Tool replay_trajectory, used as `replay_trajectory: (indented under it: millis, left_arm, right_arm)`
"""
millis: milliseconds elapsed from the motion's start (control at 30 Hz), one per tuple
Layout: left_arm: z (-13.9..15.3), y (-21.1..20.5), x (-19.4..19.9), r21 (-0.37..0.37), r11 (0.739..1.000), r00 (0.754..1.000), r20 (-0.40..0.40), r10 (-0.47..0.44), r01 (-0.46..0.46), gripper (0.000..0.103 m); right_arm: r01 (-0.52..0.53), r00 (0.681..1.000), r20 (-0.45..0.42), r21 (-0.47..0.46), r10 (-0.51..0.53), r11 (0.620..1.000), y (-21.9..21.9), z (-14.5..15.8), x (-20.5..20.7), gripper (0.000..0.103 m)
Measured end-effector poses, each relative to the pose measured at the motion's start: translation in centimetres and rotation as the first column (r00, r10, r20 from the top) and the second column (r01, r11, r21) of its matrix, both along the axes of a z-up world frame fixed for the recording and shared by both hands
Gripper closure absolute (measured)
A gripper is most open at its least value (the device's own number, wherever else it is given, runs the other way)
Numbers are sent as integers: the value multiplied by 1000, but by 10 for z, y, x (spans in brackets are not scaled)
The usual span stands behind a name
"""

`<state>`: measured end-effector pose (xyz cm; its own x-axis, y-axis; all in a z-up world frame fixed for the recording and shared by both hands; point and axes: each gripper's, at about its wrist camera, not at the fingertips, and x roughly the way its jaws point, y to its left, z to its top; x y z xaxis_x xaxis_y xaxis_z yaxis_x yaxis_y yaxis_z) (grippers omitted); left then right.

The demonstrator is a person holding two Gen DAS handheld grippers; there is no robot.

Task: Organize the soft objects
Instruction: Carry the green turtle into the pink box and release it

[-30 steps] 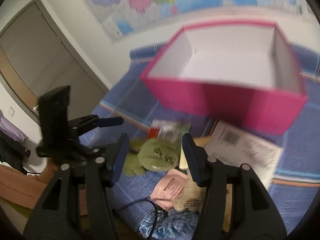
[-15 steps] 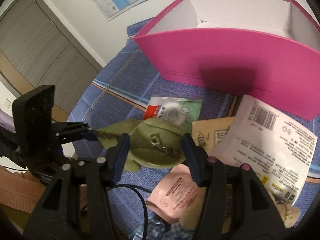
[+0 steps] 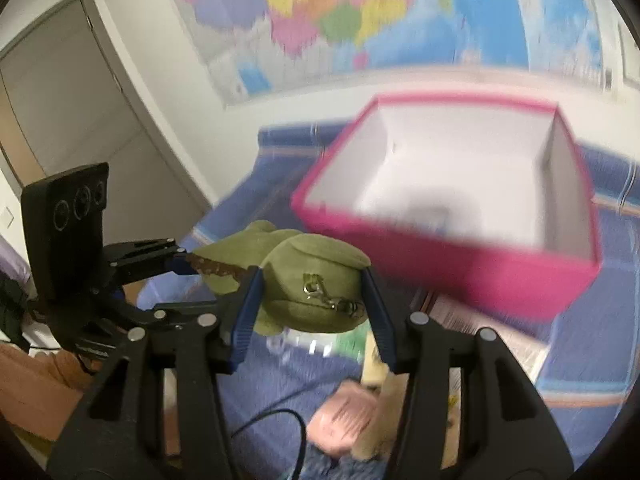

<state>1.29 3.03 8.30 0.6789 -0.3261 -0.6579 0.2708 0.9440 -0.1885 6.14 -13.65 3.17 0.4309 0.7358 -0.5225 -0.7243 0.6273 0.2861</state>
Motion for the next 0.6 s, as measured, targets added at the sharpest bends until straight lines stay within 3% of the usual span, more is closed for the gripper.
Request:
replay_trajectory:
  millis: [100,267,500,600]
  left_arm:
    - [17,-5,22,39,999,998,58,14,-16,44]
    - [16,-5,77,67,997,998,42,42,-45,43]
    - [-19,10,148,34,997,994,-79,76,-73,43]
    - [-30,10,165,62,994,990,-109,92,-85,42]
  right_arm:
    - [31,998,48,42,-33,999,-6,26,11,49]
    - [77,993,81,71,-83,994,-5,52,48,49]
    - [129,992,-10,56,-129,990,8,40,116,49]
    - [147,988,-57,48,-145,988,12,28,142,49]
